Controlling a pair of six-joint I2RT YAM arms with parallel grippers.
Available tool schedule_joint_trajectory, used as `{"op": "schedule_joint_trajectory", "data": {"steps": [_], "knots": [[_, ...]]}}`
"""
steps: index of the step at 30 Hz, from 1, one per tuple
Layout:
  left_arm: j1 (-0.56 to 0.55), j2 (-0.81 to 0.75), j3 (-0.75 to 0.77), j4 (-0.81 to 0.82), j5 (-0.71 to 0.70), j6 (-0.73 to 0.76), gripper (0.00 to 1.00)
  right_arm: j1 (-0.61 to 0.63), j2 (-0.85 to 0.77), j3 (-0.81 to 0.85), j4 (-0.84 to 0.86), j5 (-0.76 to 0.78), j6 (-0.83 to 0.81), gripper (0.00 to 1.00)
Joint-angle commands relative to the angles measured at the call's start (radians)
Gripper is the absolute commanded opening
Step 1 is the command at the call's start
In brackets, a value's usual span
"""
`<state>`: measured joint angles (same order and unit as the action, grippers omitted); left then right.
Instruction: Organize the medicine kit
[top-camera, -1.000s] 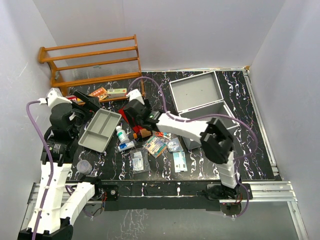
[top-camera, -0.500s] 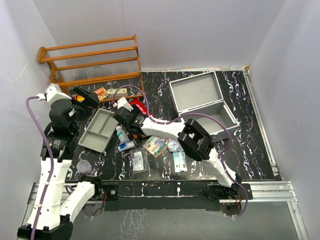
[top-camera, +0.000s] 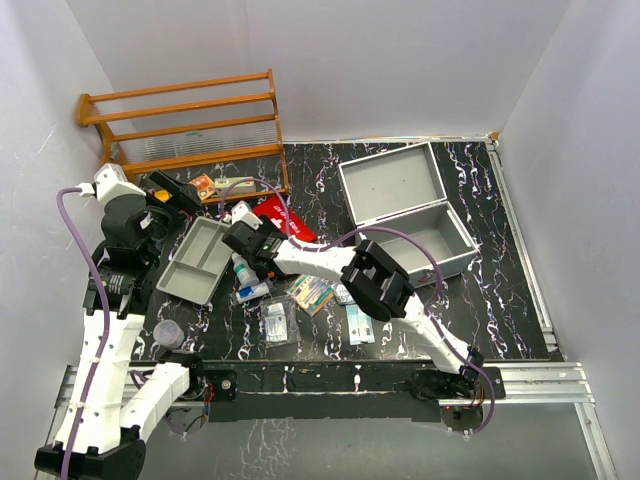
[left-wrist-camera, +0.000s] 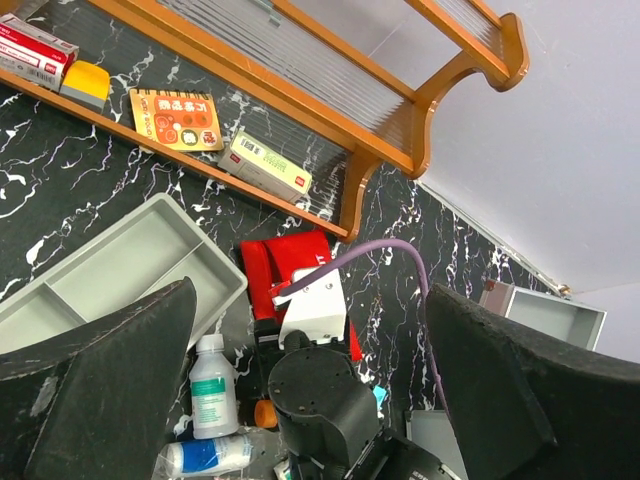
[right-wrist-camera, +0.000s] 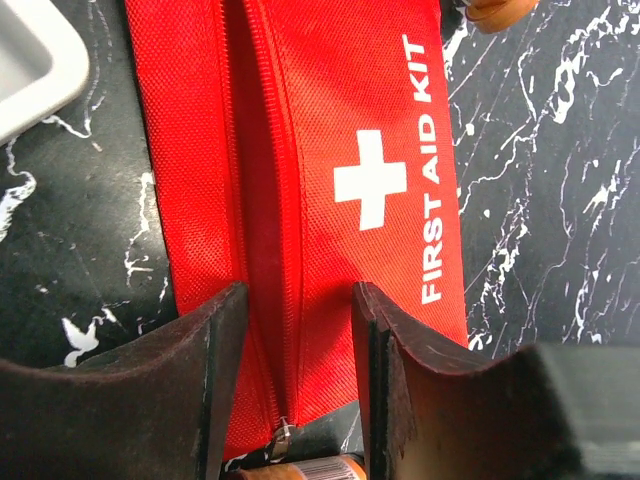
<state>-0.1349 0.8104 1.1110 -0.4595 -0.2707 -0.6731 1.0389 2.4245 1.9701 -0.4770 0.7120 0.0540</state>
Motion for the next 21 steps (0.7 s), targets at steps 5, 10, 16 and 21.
{"op": "schedule_joint_trajectory", "data": {"steps": [5,10,16,21], "knots": [[-0.006,0.003,0.015,0.019,-0.023,0.01,0.97,-0.002,0.038,0.067,0.071,0.114,-0.081,0.36],[-0.006,0.006,0.021,0.013,-0.028,0.01,0.97,-0.002,0.051,0.082,0.1,0.159,-0.12,0.33],[-0.006,0.009,0.02,0.012,-0.032,0.01,0.97,-0.002,0.05,0.088,0.133,0.188,-0.151,0.29],[-0.004,0.021,0.015,0.009,-0.03,0.011,0.97,-0.005,0.068,0.088,0.143,0.181,-0.17,0.28]]}}
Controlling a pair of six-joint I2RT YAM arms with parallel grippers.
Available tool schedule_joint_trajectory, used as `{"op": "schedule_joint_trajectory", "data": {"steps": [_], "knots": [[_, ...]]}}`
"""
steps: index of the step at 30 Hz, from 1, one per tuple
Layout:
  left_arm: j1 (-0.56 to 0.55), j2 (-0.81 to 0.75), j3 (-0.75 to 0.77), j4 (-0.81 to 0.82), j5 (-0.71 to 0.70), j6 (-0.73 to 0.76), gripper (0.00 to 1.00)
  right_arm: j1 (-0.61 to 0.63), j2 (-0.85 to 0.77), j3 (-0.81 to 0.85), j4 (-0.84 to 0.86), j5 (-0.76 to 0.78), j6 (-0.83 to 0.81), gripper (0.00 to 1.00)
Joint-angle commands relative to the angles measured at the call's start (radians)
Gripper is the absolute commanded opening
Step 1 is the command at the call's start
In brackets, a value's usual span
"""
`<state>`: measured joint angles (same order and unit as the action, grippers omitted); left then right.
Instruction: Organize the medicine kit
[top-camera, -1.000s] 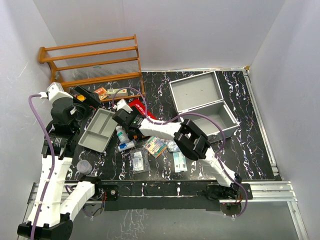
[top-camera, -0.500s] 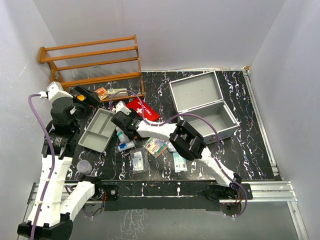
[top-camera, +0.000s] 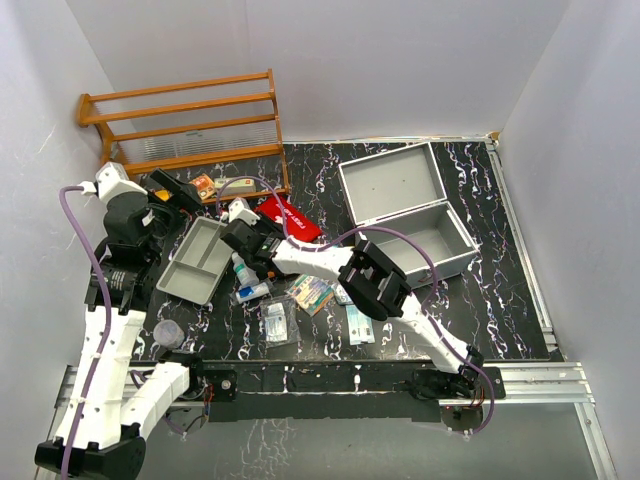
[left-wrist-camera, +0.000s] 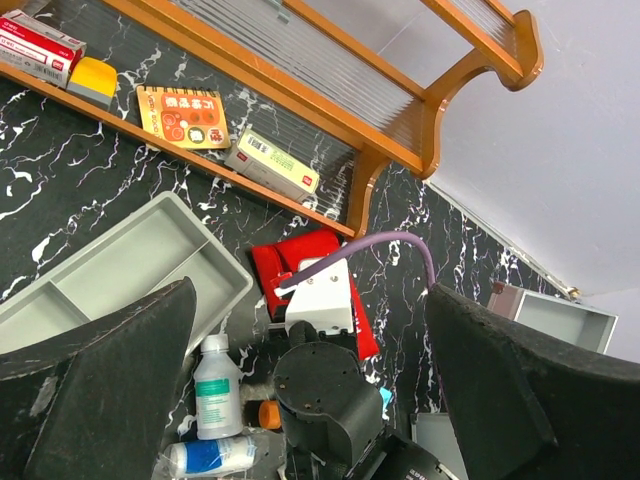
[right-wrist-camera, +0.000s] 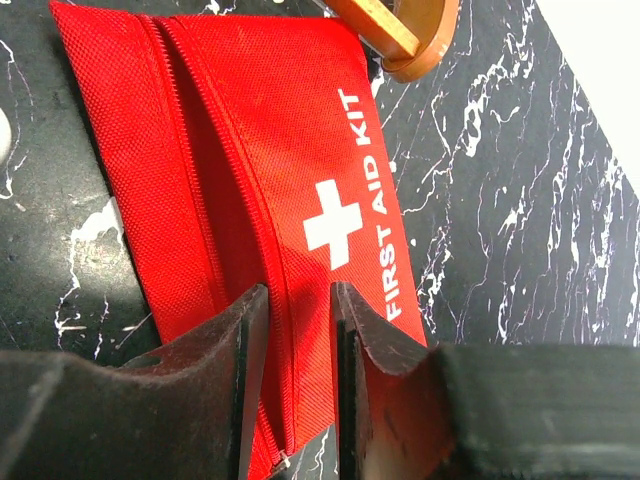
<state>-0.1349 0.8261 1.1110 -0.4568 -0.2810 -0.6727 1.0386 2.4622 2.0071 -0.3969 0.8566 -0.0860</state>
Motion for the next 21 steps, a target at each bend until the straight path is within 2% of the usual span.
{"op": "schedule_joint_trajectory", "data": {"steps": [1,6,12,15,19,21], "knots": [[-0.006,0.007,0.015,0.006,-0.021,0.011,0.97,-0.006,0.034,0.05,0.063,0.032,-0.033,0.29],[-0.006,0.015,0.009,0.008,-0.018,0.013,0.98,-0.014,0.052,0.051,0.063,0.024,-0.048,0.33],[-0.006,0.024,0.006,0.009,-0.015,0.013,0.98,-0.029,0.071,0.056,0.062,0.033,-0.073,0.33],[-0.005,0.025,0.006,0.006,-0.013,0.012,0.98,-0.035,0.063,0.063,0.062,0.029,-0.071,0.25],[-0.005,0.025,0.017,-0.004,-0.01,0.011,0.98,-0.036,0.023,0.051,0.082,0.026,-0.081,0.04],[-0.005,0.024,0.022,-0.008,-0.008,0.009,0.98,-0.035,-0.016,0.042,0.089,0.024,-0.08,0.0]]}}
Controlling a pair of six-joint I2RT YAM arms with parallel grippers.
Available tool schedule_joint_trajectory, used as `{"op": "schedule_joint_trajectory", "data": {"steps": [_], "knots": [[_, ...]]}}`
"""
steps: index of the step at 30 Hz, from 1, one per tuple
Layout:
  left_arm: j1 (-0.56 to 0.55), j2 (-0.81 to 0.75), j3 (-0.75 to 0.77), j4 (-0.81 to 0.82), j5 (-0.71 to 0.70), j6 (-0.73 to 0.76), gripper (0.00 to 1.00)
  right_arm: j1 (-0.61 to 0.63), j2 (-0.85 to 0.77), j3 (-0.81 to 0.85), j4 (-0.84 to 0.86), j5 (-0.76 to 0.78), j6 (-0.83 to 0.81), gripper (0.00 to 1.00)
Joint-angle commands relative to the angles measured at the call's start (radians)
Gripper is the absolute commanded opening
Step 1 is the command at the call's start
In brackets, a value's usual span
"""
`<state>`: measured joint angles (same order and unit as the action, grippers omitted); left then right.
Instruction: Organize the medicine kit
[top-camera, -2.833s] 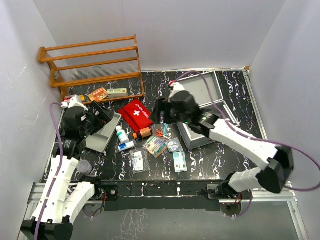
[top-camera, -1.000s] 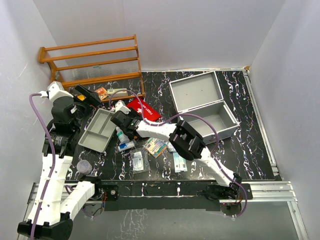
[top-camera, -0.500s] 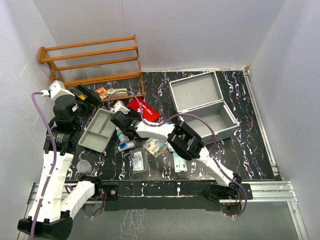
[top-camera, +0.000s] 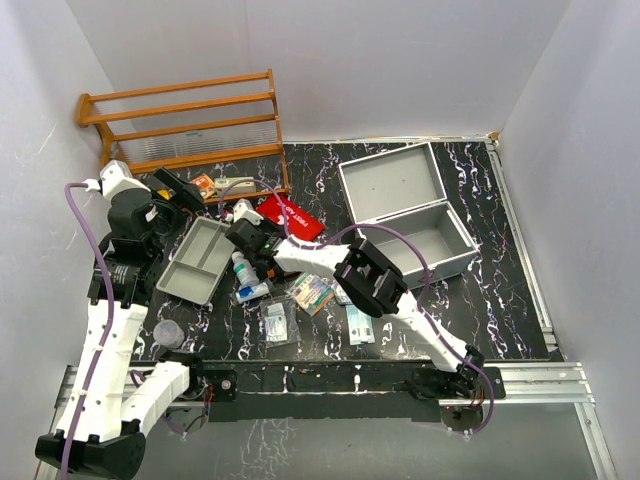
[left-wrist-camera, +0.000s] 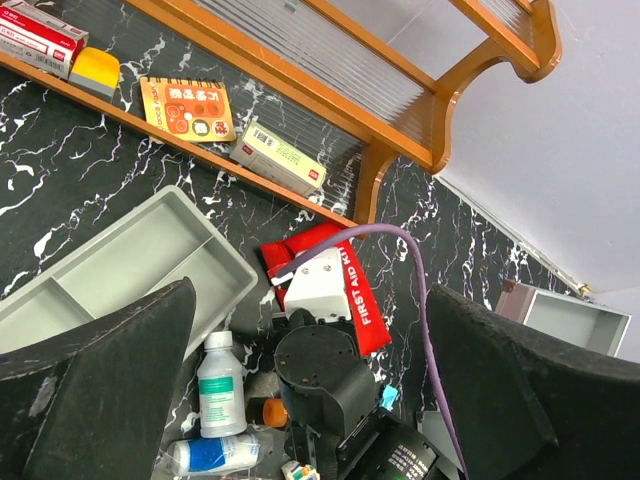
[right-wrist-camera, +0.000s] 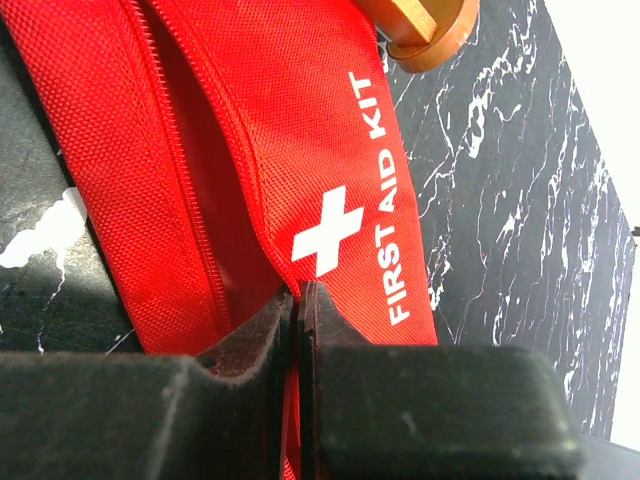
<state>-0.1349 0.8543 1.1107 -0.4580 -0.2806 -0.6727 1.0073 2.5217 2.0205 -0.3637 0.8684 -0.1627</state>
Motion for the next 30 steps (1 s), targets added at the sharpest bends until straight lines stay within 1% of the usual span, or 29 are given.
{"op": "schedule_joint_trajectory", "data": {"steps": [1,10,15,18,21,25,27,30], "knots": [[-0.006,-0.004,0.025,-0.007,-0.005,0.007,0.98,-0.004,-0.095,0.025,0.057,0.009,-0.001,0.0],[-0.005,-0.012,0.036,-0.018,0.025,-0.025,0.99,-0.004,-0.315,-0.077,0.078,-0.049,0.03,0.0],[-0.005,-0.015,0.049,-0.04,0.05,-0.037,0.99,-0.004,-0.423,-0.145,0.047,-0.099,0.099,0.0],[-0.005,-0.017,0.04,-0.042,0.108,-0.033,0.99,-0.004,-0.483,-0.169,-0.019,-0.142,0.212,0.0],[-0.005,-0.014,-0.014,-0.048,0.232,-0.051,0.99,-0.005,-0.539,-0.195,-0.096,-0.224,0.402,0.0],[-0.006,-0.002,-0.109,-0.009,0.428,-0.076,0.98,-0.004,-0.608,-0.272,-0.132,-0.322,0.594,0.0],[-0.006,0.011,-0.162,0.02,0.49,-0.096,0.93,-0.004,-0.629,-0.311,-0.136,-0.348,0.681,0.0],[-0.006,0.034,-0.242,0.008,0.469,-0.154,0.81,-0.006,-0.646,-0.357,-0.133,-0.385,0.788,0.0]]}}
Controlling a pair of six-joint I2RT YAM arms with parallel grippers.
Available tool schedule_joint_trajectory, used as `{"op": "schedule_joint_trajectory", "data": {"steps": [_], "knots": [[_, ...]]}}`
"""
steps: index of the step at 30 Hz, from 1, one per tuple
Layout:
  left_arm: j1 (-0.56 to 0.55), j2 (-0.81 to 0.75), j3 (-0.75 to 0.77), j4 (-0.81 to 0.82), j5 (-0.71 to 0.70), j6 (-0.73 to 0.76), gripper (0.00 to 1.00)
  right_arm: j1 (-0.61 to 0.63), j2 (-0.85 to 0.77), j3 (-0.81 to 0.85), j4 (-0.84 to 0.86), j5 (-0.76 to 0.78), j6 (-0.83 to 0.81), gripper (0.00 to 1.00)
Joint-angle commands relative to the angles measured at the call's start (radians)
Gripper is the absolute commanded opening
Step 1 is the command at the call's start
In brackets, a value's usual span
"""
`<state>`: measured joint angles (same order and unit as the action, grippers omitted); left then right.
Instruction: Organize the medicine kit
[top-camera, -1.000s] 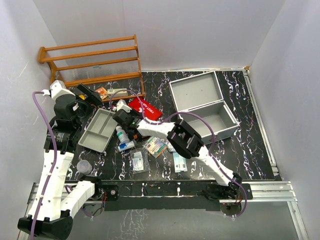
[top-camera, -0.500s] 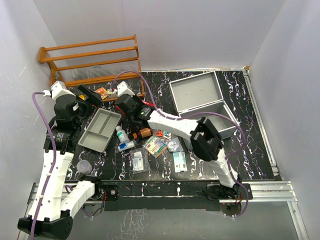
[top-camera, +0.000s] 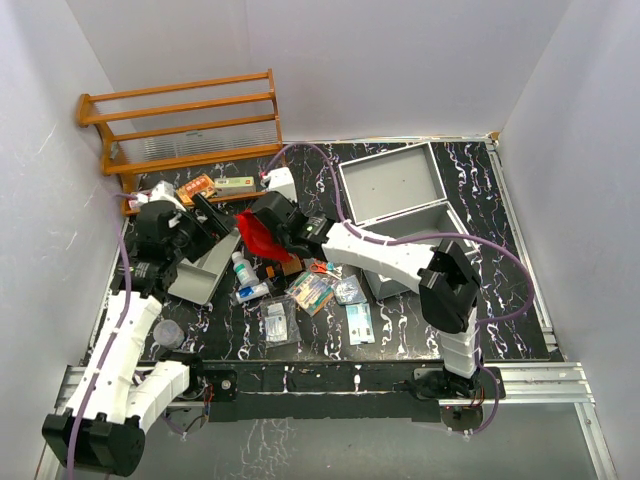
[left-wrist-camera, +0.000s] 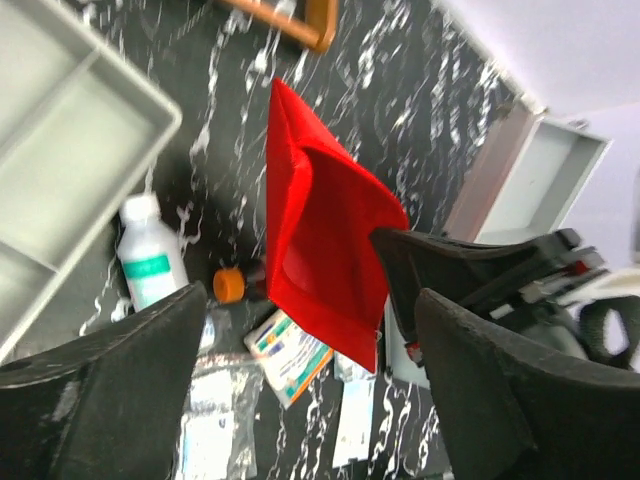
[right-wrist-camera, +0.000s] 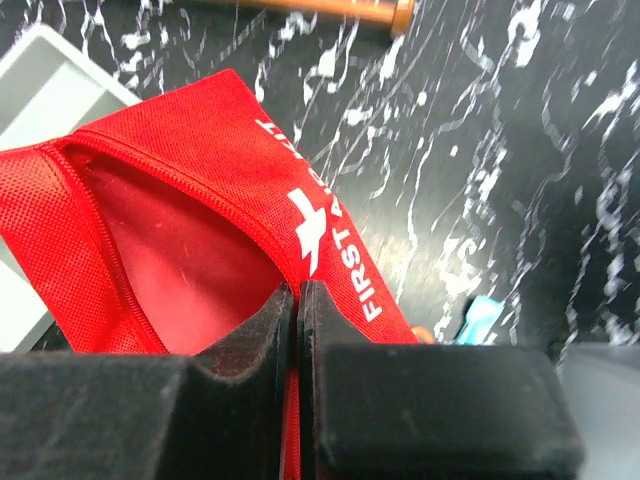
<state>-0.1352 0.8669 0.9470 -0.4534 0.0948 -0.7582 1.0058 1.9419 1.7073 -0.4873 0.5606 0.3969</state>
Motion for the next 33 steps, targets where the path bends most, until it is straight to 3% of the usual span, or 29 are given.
{"op": "schedule_joint_trajectory", "data": {"steps": [1,6,15,28,33], "knots": [[-0.005,0.024,-0.111,0.019,0.096,-0.085,0.77,-0.005,-0.069,-0.06,-0.006,-0.096,0.259,0.0],[-0.005,0.016,-0.249,0.146,0.143,-0.143,0.66,-0.006,-0.075,-0.094,0.014,-0.142,0.353,0.0],[-0.005,0.057,-0.3,0.22,0.164,-0.125,0.63,-0.007,-0.092,-0.088,0.053,-0.172,0.421,0.0],[-0.005,0.038,-0.291,0.289,0.125,-0.124,0.22,-0.008,-0.112,-0.078,0.083,-0.244,0.45,0.0],[-0.005,0.065,-0.258,0.281,0.13,-0.087,0.01,-0.009,-0.113,-0.085,0.09,-0.267,0.479,0.0]]}}
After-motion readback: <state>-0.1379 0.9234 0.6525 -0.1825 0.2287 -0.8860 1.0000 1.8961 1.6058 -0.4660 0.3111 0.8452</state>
